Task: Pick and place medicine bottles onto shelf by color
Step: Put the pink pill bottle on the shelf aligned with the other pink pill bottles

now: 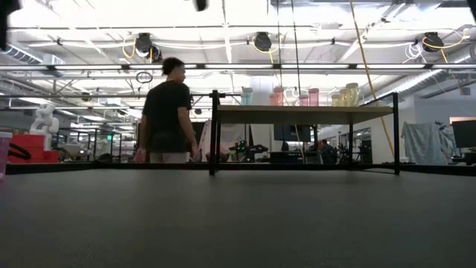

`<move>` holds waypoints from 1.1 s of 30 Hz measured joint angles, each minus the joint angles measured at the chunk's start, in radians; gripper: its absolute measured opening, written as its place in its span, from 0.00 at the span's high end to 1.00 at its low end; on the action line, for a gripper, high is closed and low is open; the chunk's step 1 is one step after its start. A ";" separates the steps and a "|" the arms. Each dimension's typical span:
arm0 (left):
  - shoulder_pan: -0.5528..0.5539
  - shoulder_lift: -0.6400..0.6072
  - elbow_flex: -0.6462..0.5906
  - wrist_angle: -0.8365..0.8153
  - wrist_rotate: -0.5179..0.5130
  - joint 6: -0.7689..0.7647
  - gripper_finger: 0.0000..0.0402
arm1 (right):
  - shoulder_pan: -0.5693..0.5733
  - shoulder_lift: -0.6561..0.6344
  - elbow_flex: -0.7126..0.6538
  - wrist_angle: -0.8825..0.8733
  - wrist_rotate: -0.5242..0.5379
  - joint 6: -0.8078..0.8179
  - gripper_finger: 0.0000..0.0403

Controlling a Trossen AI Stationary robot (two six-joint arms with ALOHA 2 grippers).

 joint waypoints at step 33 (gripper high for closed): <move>-0.154 -0.109 -0.594 0.665 -0.070 -0.233 0.36 | -0.053 0.417 0.253 0.113 -0.131 -0.006 0.23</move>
